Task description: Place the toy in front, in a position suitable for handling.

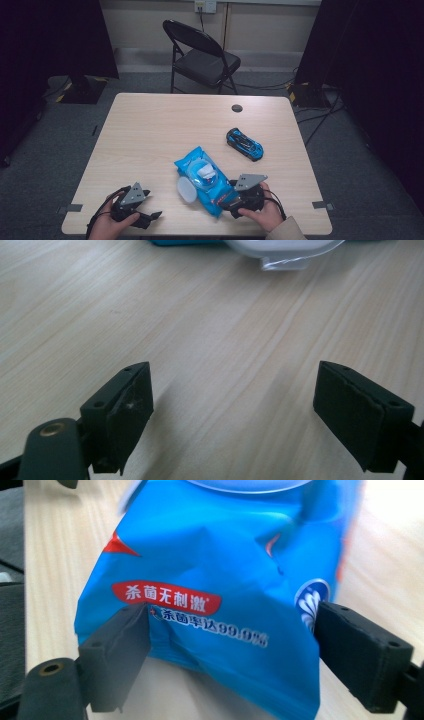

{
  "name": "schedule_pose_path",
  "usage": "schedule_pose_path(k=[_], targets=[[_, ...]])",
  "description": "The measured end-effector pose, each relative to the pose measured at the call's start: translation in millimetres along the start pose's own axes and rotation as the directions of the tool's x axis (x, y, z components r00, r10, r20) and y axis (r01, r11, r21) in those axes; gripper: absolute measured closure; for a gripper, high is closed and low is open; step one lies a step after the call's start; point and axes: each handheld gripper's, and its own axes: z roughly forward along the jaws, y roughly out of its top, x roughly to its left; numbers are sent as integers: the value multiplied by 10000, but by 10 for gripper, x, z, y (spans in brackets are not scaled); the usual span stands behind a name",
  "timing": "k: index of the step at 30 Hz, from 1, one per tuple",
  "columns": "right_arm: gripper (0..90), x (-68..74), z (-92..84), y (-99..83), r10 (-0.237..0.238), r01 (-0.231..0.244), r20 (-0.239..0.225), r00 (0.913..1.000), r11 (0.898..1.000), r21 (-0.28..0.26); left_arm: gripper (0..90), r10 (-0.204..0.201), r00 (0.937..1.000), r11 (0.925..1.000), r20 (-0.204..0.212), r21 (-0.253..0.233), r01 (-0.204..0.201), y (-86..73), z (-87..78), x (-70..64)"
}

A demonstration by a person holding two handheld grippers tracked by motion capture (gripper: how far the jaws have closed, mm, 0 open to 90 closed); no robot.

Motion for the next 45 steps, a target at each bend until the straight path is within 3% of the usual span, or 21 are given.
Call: schedule_pose_path(k=[6, 13, 18, 26, 30, 36, 40, 45], targets=[[114, 5, 176, 84, 173, -170, -356, 9992, 9998, 97, 159, 33, 9995, 9993, 325, -385, -21, 79, -25, -58], [82, -14, 216, 112, 100, -91, -490, 9987, 9998, 185, 159, 372, 9980, 9987, 503, -364, -354, 163, 44, -114], [25, -70, 312, 90, 451, -448, -862, 9953, 9990, 55, 161, 547, 9962, 9982, 675, -272, -530, 218, 110, -151], [61, -93, 447, 187, 85, -78, -1026, 9947, 9999, 67, 160, 418, 9970, 9990, 655, -206, -405, 200, 100, -98], [69, -100, 622, 333, -204, 219, -1069, 9941, 9997, 131, 159, 386, 9980, 9992, 496, -106, -381, 156, 61, -61], [76, -56, 876, 537, -269, 281, -986, 9948, 9995, 108, 159, 191, 9993, 9998, 336, -74, -188, 93, -3, -9], [82, 27, 1125, 713, -80, 70, -711, 9974, 9999, -133, 160, 36, 9999, 10000, 115, -85, -35, 26, -77, 46], [83, 65, 1309, 847, 28, -44, -595, 9982, 9997, -257, 159, -105, 9999, 9999, 11, -40, 106, -35, -109, 76]])
